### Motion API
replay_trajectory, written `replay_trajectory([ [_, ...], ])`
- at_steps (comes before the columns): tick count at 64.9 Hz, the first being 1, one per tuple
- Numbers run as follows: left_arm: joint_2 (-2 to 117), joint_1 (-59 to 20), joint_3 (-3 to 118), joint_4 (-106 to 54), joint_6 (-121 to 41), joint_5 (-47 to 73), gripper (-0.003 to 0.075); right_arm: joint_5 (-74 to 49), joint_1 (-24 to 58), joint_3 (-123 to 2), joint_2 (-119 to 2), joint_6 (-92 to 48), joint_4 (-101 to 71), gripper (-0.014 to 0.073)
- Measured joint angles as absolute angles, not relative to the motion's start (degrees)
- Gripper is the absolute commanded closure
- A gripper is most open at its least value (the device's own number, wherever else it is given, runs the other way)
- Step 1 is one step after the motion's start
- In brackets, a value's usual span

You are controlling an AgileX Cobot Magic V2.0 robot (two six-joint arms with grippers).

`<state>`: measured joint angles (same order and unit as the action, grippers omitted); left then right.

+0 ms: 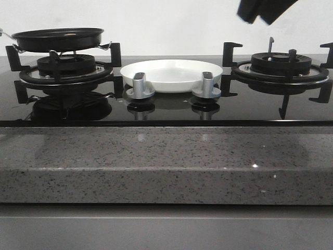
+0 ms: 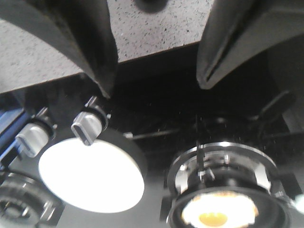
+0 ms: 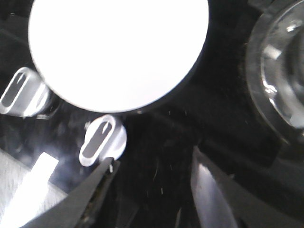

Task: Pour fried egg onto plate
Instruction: 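Lower the right gripper onto the rim of the white plate and grasp it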

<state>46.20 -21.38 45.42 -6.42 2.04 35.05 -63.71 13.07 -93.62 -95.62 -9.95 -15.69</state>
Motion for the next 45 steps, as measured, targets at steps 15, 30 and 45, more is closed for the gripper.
replay_trajectory([
  [15, 51.0, -21.4, 45.5, -5.1, 2.0, 33.8, 0.0344, -70.4, 11.0, -108.9, -109.5, -5.5, -16.2, 0.0225],
  [30, 50.6, -21.4, 45.3, -5.1, 2.0, 33.4, 0.0344, -70.9, 10.7, -118.1, -118.5, -4.9, -17.7, 0.0225],
  [45, 43.8, -21.4, 41.6, -5.1, 2.0, 30.2, 0.0344, -70.9, 10.7, -121.1, -123.6, -4.8, -17.8, 0.0225],
])
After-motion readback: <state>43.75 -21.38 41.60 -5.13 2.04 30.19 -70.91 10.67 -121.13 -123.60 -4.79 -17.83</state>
